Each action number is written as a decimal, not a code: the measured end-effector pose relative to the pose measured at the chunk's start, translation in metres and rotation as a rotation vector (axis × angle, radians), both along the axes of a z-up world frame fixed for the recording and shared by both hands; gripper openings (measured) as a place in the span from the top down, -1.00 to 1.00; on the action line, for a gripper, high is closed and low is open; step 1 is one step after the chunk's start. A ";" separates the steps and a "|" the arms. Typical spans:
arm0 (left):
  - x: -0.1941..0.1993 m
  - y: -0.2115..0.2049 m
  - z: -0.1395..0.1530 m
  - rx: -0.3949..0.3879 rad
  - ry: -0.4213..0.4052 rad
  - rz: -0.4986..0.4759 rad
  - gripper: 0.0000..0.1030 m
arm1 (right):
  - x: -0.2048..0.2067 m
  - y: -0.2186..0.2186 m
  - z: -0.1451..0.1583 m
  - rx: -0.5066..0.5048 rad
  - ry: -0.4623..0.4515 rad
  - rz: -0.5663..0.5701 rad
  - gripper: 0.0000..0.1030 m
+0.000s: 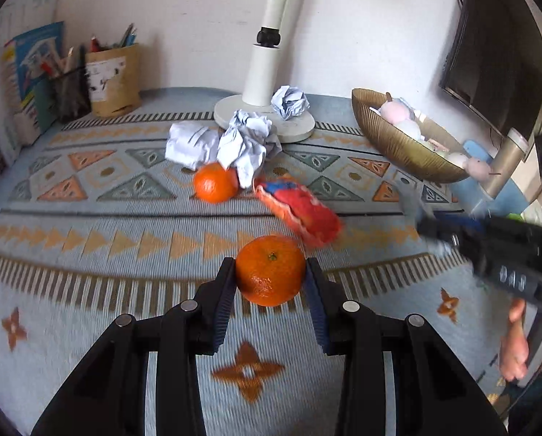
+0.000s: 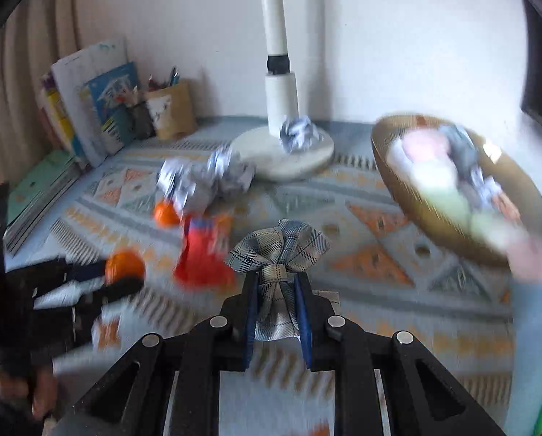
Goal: Organize objects
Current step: 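Grasp an orange with the left tool while the right tool grasps the plaid bow, then carry the orange and plaid bow into the gold bowl and release, then move both tools back over the remaining clutter, then grasp a paper ball with the left tool while the right tool grasps another, then carry both paper balls into the gold bowl and open both tools, then move both tools back over the desk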
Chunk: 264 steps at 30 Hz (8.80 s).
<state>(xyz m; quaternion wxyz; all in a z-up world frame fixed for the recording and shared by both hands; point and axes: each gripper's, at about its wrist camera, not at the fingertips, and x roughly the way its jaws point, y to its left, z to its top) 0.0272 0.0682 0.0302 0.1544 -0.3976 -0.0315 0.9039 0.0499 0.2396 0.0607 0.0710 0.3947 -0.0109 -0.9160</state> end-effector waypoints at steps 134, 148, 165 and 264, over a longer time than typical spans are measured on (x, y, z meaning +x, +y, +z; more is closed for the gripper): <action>-0.028 -0.056 -0.006 -0.187 -0.096 0.294 -0.99 | 0.026 0.007 -0.019 0.138 -0.019 -0.195 -1.00; -0.178 -0.096 0.004 0.310 -0.199 -0.076 -0.89 | -0.105 -0.061 0.012 -0.239 -0.095 0.102 -0.49; -0.170 -0.077 0.004 0.326 -0.194 -0.123 0.24 | -0.132 -0.058 -0.004 -0.366 -0.102 0.109 0.19; -0.013 -0.062 -0.010 0.011 0.039 0.389 -0.99 | 0.004 -0.013 -0.034 0.112 0.013 0.013 -0.88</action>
